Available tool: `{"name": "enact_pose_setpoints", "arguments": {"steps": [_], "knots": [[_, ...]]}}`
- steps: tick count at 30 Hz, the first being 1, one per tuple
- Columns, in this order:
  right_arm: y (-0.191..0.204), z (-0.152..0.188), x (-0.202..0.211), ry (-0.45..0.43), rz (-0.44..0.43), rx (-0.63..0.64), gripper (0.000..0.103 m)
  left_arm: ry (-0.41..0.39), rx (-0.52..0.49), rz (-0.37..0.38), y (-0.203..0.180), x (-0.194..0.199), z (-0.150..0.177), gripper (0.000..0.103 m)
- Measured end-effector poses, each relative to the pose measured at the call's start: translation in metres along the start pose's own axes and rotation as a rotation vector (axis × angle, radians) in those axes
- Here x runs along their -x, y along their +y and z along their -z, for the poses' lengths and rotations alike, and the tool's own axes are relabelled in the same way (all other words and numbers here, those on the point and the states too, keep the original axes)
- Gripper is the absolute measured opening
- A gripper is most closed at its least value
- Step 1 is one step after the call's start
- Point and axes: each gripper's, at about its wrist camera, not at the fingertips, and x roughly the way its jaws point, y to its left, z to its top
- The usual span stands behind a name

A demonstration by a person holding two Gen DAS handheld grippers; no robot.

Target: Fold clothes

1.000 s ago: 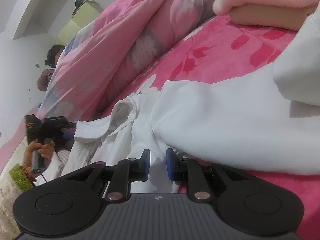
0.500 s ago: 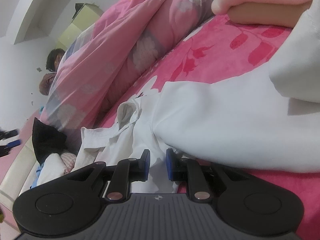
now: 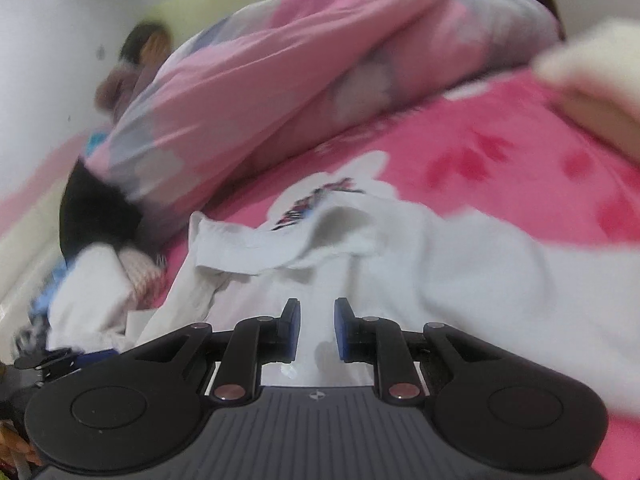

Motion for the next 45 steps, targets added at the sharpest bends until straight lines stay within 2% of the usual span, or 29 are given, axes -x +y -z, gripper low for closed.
{"name": "enact_pose_setpoints", "arguments": {"steps": [6,10,12,14,18,21,24,28,31,33,34,35,39,42,45], "knots": [[0.058,-0.035,-0.086,0.127,0.068,0.177,0.02,-0.035,-0.024,0.031,0.01,-0.027,0.015,0.061],[0.069,-0.05,-0.155,0.231,0.156,0.273,0.02,-0.09,-0.031,0.069,0.019,-0.029,0.026,0.061],[0.064,-0.063,-0.182,0.256,0.199,0.274,0.018,-0.066,-0.011,0.095,0.023,-0.031,0.024,0.061],[0.061,-0.082,-0.195,0.221,0.209,0.261,0.018,-0.06,0.029,0.126,0.031,-0.031,0.022,0.061],[0.056,-0.127,-0.209,0.053,0.206,0.193,0.018,-0.051,0.068,0.139,0.037,-0.033,0.023,0.061],[0.045,-0.144,-0.213,0.013,0.212,0.096,0.018,-0.052,0.085,0.129,0.037,-0.032,0.023,0.061],[0.054,-0.134,-0.194,0.064,0.118,0.088,0.018,-0.053,0.102,0.128,0.04,-0.032,0.023,0.061],[0.079,-0.087,-0.166,0.295,-0.04,0.206,0.019,-0.051,0.122,0.135,0.045,-0.033,0.025,0.061],[0.098,-0.053,-0.178,0.426,-0.025,0.309,0.019,-0.051,0.126,0.132,0.046,-0.033,0.024,0.061],[0.099,-0.051,-0.206,0.454,0.029,0.303,0.017,-0.054,0.124,0.128,0.046,-0.033,0.024,0.061],[0.094,-0.061,-0.22,0.427,0.05,0.262,0.017,-0.057,0.122,0.126,0.046,-0.033,0.024,0.061],[0.091,-0.074,-0.227,0.363,0.067,0.221,0.017,-0.058,0.12,0.126,0.046,-0.033,0.025,0.061],[0.083,-0.138,-0.225,-0.012,0.117,0.066,0.018,-0.064,0.119,0.131,0.047,-0.032,0.027,0.061],[0.077,-0.15,-0.192,-0.092,0.053,-0.023,0.018,-0.068,0.127,0.134,0.049,-0.031,0.028,0.061],[0.071,-0.138,-0.14,-0.118,0.027,0.003,0.019,-0.073,0.127,0.125,0.047,-0.03,0.028,0.061]]}}
